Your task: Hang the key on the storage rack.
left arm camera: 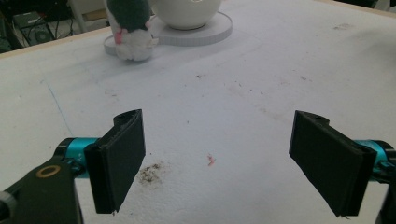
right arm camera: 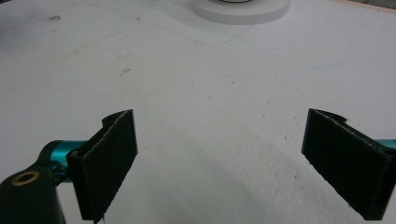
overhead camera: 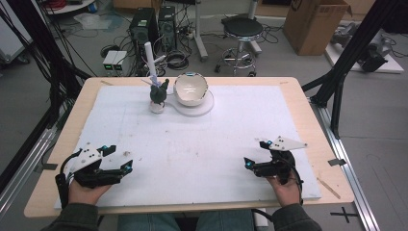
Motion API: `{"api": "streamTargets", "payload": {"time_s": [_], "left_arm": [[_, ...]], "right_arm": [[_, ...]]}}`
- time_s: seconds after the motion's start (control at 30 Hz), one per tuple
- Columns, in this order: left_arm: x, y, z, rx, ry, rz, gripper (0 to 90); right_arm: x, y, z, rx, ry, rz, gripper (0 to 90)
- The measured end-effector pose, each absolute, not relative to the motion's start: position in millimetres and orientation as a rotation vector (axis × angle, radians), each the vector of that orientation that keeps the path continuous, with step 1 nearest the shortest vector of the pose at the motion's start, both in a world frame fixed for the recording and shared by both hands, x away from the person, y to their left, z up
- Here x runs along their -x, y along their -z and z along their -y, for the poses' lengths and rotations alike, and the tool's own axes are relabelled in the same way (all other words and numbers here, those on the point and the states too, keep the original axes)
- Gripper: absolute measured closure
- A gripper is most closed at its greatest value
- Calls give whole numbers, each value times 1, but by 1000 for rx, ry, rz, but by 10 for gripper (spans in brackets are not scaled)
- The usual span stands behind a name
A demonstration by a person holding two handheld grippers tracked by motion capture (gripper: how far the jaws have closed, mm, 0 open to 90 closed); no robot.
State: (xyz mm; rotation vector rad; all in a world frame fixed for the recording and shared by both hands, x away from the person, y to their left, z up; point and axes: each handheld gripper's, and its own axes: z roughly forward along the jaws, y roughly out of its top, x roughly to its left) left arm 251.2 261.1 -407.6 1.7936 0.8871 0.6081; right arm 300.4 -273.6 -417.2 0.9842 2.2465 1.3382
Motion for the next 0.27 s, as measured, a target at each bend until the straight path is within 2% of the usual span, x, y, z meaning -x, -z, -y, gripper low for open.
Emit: {"api": "streamTargets", "payload": {"time_s": [0.27], "left_arm": [[-252, 408, -259, -1797, -609, -871, 190]], "right_arm": [[-301, 418, 273, -991, -1330, -2250, 97]]}}
